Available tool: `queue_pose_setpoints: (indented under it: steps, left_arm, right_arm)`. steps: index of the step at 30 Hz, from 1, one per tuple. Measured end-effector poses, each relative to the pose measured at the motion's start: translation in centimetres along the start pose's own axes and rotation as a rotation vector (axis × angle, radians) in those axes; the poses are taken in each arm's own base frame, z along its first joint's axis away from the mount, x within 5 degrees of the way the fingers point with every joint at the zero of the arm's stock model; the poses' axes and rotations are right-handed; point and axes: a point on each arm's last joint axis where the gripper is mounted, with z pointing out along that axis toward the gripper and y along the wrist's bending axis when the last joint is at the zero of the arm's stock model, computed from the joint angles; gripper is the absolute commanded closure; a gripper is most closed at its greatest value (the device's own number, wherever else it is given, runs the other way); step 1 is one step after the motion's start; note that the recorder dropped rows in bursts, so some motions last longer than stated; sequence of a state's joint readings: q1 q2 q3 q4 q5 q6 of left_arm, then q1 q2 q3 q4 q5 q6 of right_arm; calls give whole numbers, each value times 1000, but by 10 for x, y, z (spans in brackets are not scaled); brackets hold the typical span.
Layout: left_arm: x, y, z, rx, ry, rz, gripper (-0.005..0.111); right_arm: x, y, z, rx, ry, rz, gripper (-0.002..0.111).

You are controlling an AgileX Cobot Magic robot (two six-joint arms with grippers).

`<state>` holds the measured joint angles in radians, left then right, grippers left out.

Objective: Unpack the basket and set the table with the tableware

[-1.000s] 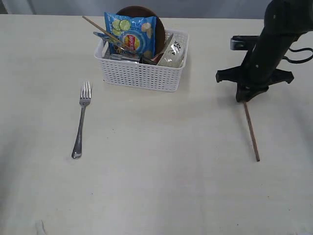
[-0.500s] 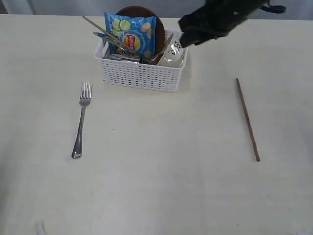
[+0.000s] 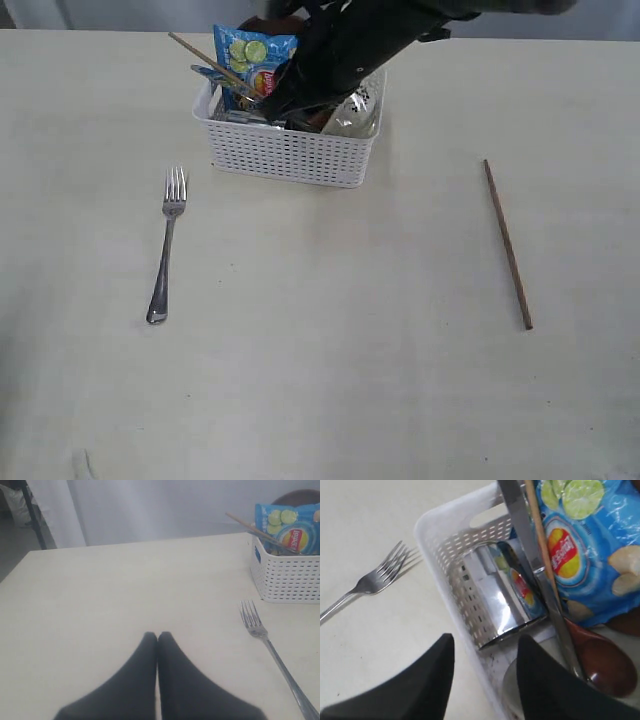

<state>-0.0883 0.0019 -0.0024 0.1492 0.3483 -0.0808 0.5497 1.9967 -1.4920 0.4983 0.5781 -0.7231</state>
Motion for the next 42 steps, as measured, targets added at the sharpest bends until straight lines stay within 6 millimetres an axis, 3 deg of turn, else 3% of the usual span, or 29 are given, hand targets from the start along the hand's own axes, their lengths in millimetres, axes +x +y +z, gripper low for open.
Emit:
queue_pose_setpoints:
  steps: [3,7,10,17,24,29,31,35,37,42]
  left_arm:
    - [0,0,0,0,0,0,107]
    - [0,0,0,0,0,0,107]
    - [0,0,0,0,0,0,107]
    - [0,0,0,0,0,0,107]
    - [0,0,0,0,0,0,107]
    - [0,0,0,0,0,0,107]
    - [0,0,0,0,0,0,107]
    - [0,0,0,0,0,0,107]
    - [0,0,0,0,0,0,107]
    - [0,0,0,0,0,0,107]
  right_arm:
    - [-4,-3,2,19,-23,44,76]
    - [-17,-8,-4,60,-83,93,100]
    - [-28,-16,-12,88,-131,158,109]
    - [-32,-27,-22,101,-114,196,109]
    - [-13,-14,15,30,37,213,109]
    - [-6,-3,29,22,112,99,108]
    - [-6,2,30,12,122,34,102]
    - [-7,4,30,0,120,-30,68]
    - [-8,4,30,-9,112,-43,58]
    - [-7,8,29,-34,120,-50,69]
